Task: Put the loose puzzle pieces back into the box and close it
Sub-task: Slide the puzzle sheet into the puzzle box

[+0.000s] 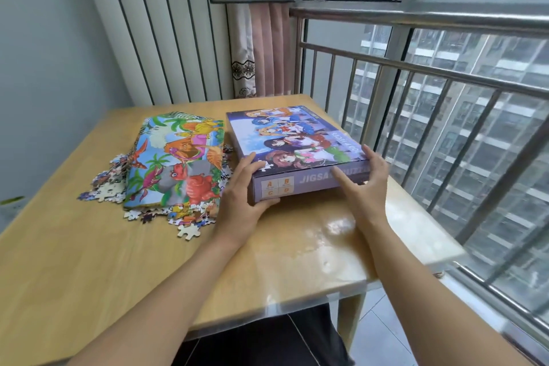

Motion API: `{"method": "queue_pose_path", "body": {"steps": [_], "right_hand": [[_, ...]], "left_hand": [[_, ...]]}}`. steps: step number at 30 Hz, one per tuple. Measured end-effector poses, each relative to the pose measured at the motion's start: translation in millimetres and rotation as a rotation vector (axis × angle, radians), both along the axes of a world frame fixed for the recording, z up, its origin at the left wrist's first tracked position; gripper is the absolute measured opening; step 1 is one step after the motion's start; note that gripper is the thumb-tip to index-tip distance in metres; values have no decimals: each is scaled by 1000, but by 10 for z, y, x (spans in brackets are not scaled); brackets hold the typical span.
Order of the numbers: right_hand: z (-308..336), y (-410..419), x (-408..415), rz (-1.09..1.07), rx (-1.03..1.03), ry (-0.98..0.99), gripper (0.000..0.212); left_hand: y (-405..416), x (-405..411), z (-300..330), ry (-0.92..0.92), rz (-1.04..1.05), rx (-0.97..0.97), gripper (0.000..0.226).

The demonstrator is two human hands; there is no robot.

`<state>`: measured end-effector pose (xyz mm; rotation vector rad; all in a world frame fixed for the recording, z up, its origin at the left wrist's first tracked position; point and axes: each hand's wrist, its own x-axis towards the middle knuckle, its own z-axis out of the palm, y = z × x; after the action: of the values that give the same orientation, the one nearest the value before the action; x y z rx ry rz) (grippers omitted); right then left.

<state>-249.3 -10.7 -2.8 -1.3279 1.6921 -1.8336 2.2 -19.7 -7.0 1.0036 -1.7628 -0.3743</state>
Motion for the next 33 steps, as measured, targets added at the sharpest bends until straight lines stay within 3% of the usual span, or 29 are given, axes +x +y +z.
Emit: {"method": "queue_pose_path", "body": {"steps": [6,11,16,20,23,26,30,33], "right_hand": [[5,11,42,52,11,251,100],[47,57,123,-77,-196,933,73],[348,27,124,30,-316,1339,57],[582,20,44,114,-266,1687,50],[831,78,35,231,-236,1744,33],[1096,82,51,269,-262,1715,34],[1105,7,89,200,-221,1599,39],[962,-67,122,187,-236,1485,29]], "left_hand": [[-66,51,-25,103,-2,3,71],[-60,73,-36,94,-11,-55,70],[-61,107,-40,89,-3,-108,71],[-64,110,-32,47,-22,-125,69],[-110,117,-70,88,-4,-99,59],[-147,136,-67,139,39,-62,47],[-106,118,-13,140,30,-116,34],[-105,110,-6,189,38,-83,24]]}}
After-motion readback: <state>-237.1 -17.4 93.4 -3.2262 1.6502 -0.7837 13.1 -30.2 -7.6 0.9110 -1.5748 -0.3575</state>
